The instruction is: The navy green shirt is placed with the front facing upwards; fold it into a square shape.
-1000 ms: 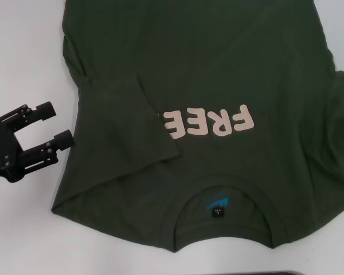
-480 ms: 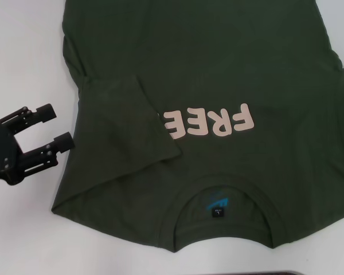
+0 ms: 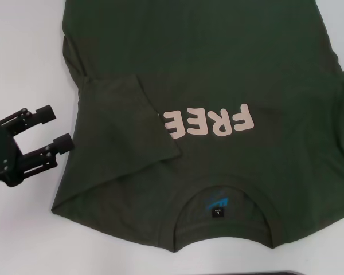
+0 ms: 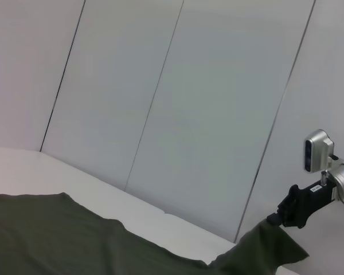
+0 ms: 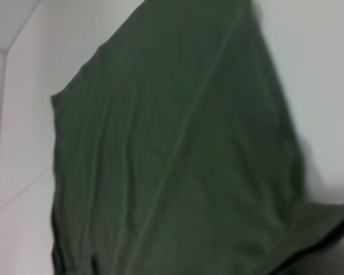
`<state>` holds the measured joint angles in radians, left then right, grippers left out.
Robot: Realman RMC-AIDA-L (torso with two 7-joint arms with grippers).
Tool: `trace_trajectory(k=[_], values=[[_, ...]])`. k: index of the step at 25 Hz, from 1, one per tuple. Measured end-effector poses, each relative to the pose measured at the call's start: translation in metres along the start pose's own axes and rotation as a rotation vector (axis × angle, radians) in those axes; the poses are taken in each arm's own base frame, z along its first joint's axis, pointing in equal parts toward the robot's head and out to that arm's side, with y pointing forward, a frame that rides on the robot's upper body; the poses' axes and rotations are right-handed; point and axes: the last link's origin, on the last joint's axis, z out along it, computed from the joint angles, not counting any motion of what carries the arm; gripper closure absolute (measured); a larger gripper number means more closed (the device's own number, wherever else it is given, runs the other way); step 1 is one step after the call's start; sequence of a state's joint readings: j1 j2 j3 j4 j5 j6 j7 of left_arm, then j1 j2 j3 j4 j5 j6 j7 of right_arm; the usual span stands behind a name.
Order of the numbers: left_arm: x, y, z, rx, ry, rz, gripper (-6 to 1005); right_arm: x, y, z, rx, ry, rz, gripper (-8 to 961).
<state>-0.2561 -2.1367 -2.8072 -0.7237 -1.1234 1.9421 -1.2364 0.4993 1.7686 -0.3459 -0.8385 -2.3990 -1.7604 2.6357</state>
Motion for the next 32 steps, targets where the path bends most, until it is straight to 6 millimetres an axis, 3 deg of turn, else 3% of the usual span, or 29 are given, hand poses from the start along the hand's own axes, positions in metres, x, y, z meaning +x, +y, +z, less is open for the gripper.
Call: trace_trajectory(k=[8, 15, 22, 32], values=[[0.001, -0.001, 0.000, 0.003, 0.003, 0.003, 218, -0.001, 0.024, 0.024, -0.072, 0.078, -0.033, 933], [0.002, -0.002, -0.004, 0.031, 0.027, 0.005, 218, 0.006, 0.043, 0.060, -0.161, 0.143, -0.039, 932], [0.002, -0.003, -0.004, 0.041, 0.034, 0.007, 218, 0.018, 0.045, 0.093, -0.177, 0.191, -0.024, 931], [0.004, -0.004, -0.004, 0.044, 0.041, 0.013, 219, 0.017, 0.048, 0.111, -0.201, 0.152, -0.020, 930]])
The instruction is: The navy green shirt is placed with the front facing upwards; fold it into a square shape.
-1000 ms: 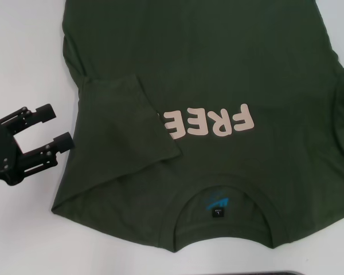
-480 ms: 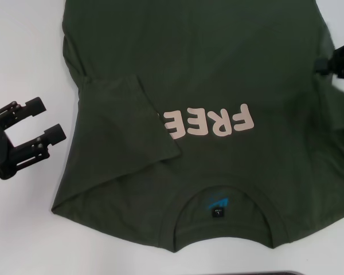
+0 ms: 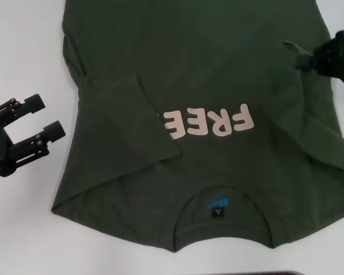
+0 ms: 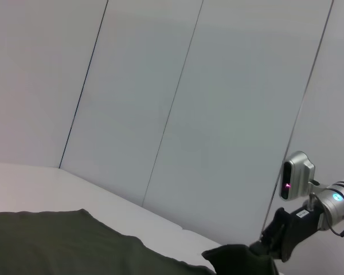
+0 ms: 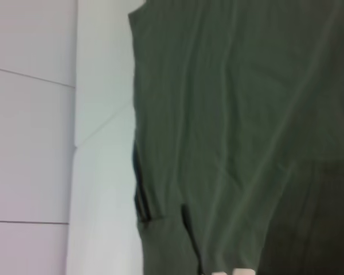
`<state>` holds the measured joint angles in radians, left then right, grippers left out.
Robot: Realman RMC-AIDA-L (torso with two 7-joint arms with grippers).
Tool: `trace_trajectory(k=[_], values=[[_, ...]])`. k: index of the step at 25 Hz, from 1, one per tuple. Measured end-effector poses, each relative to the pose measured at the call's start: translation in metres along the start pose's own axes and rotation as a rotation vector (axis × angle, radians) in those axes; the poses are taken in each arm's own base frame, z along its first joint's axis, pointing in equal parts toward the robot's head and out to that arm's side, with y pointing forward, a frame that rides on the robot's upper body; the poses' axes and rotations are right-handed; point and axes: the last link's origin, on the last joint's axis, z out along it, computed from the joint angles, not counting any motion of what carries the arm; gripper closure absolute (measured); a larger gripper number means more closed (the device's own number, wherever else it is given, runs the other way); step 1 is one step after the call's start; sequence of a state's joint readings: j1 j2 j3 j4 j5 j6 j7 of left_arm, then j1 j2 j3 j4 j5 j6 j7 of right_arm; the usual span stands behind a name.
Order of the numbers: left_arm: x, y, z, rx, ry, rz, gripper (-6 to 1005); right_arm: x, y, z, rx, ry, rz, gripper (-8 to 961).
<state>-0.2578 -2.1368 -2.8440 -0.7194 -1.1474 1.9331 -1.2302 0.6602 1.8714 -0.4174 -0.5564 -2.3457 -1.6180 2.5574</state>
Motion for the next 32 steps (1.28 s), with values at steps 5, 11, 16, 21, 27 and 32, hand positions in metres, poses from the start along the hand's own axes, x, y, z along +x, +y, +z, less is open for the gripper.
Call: trace_trajectory(k=[5, 11, 16, 21, 27, 32], values=[[0.000, 0.000, -0.001, 0.006, 0.005, -0.002, 219, -0.002, 0.002, 0.014, -0.008, -0.015, -0.004, 929], [0.001, 0.000, -0.005, 0.022, 0.021, -0.003, 219, 0.003, -0.006, 0.021, 0.016, -0.002, 0.013, 928], [0.001, 0.000, -0.004, 0.023, 0.024, -0.003, 219, 0.005, -0.010, 0.018, 0.011, -0.018, 0.028, 808], [0.002, 0.000, -0.003, 0.017, 0.026, -0.002, 219, 0.002, -0.001, 0.014, -0.044, -0.032, -0.043, 588], [0.003, 0.001, -0.003, 0.006, 0.031, -0.010, 219, 0.004, 0.013, 0.009, -0.164, -0.058, -0.176, 381], [0.009, 0.001, -0.003, -0.003, 0.059, -0.022, 219, 0.007, 0.019, 0.007, -0.211, -0.047, -0.255, 283]])
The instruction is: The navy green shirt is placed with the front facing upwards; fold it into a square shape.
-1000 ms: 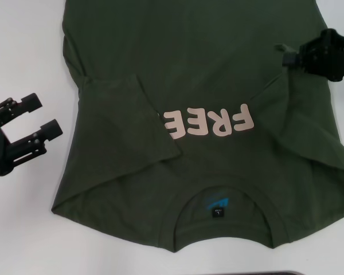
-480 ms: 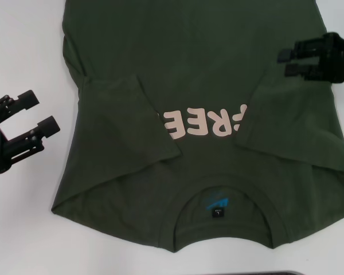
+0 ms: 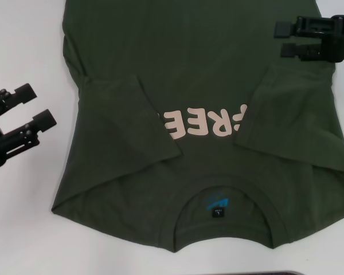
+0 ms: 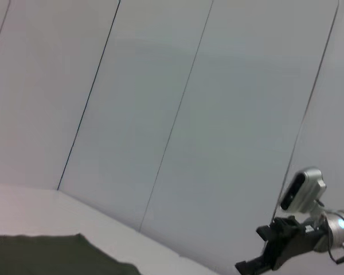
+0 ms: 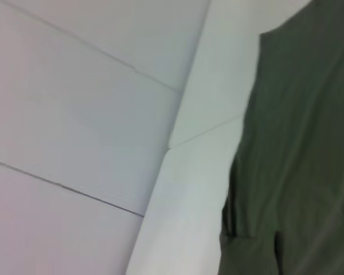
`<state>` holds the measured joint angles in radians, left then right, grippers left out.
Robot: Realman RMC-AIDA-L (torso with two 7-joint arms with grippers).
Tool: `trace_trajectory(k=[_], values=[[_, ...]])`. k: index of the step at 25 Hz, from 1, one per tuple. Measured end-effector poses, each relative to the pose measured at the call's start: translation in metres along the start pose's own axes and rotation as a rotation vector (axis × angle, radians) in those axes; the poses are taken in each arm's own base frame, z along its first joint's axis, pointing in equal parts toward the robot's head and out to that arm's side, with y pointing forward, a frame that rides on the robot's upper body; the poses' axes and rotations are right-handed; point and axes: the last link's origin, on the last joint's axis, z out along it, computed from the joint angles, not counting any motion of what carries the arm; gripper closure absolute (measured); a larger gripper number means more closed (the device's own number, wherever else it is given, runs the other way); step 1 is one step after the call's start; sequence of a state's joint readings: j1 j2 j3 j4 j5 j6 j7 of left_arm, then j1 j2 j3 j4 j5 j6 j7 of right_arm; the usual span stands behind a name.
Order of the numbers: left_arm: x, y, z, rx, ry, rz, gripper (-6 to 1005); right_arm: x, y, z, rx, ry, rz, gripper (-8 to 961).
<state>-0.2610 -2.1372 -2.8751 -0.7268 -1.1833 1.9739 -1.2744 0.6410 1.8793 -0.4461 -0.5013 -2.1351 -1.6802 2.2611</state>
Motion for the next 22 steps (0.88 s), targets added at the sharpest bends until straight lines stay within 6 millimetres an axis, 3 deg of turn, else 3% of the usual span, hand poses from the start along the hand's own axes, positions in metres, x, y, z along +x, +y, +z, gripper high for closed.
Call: trace_trajectory(k=[3, 6, 11, 14, 22], values=[[0.007, -0.001, -0.002, -0.007, 0.020, -0.050, 219, -0.003, 0.003, -0.005, -0.033, -0.043, -0.054, 225], [0.014, -0.004, -0.004, -0.022, 0.020, -0.133, 219, -0.004, 0.007, -0.016, -0.069, -0.113, -0.177, 24], [0.025, -0.011, -0.008, -0.043, -0.027, -0.347, 219, -0.002, 0.010, -0.043, -0.035, -0.243, -0.432, 135], [0.031, -0.013, -0.011, -0.063, -0.060, -0.444, 219, 0.005, 0.008, -0.053, -0.022, -0.283, -0.529, 132], [0.028, -0.009, -0.013, -0.108, -0.191, -0.569, 219, 0.035, 0.008, -0.065, 0.114, -0.168, -0.775, 128]])
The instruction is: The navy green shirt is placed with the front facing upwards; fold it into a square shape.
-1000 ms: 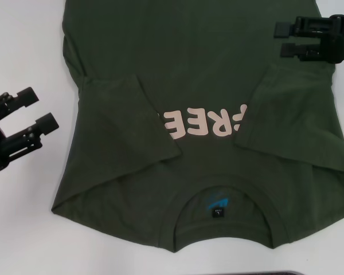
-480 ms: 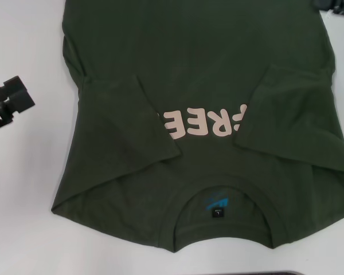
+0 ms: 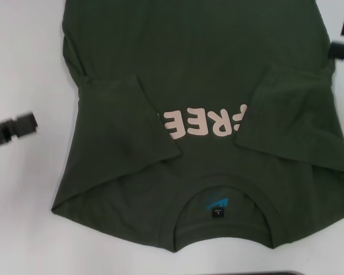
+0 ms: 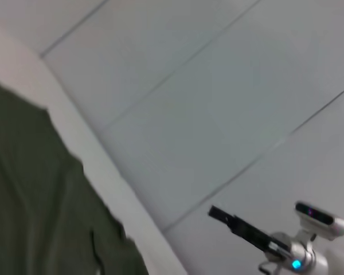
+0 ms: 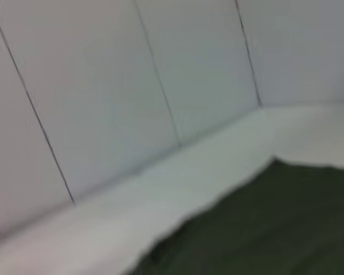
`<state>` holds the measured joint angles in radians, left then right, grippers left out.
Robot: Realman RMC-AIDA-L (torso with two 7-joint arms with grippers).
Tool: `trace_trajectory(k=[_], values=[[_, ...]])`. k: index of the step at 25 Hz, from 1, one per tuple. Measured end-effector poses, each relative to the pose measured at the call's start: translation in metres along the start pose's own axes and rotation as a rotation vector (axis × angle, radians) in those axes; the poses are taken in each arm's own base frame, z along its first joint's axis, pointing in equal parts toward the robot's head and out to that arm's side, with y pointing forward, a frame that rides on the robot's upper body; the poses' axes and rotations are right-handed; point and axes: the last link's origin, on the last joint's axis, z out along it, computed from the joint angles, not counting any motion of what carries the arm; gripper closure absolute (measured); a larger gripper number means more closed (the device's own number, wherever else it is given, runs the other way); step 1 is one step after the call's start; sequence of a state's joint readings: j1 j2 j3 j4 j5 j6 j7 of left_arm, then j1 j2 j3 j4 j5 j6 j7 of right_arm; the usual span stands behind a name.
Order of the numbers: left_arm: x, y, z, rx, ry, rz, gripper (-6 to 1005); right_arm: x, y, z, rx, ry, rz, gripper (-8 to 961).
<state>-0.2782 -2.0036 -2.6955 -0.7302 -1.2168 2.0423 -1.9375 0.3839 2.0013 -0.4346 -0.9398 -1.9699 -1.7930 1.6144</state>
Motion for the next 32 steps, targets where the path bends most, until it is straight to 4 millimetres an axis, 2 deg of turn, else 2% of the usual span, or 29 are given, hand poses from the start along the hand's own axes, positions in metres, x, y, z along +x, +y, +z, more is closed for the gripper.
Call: trace_trajectory(k=[3, 8, 13, 20, 25, 32], values=[[-0.005, 0.001, -0.001, 0.006, -0.085, -0.105, 220, 0.007, 0.005, -0.010, 0.041, 0.067, 0.028, 129], [-0.009, -0.004, -0.007, 0.097, -0.149, -0.341, 220, 0.008, 0.004, -0.030, 0.057, 0.108, 0.200, 129], [-0.015, -0.017, -0.015, 0.231, -0.170, -0.520, 220, 0.008, 0.003, -0.034, 0.069, 0.109, 0.262, 130], [-0.030, -0.032, -0.025, 0.362, -0.190, -0.635, 220, 0.006, 0.003, -0.031, 0.063, 0.111, 0.277, 133], [-0.043, -0.038, -0.018, 0.387, -0.205, -0.670, 220, 0.006, 0.002, -0.032, 0.068, 0.106, 0.280, 133], [-0.047, -0.043, -0.007, 0.395, -0.204, -0.688, 220, 0.007, -0.002, -0.033, 0.066, 0.099, 0.303, 133]])
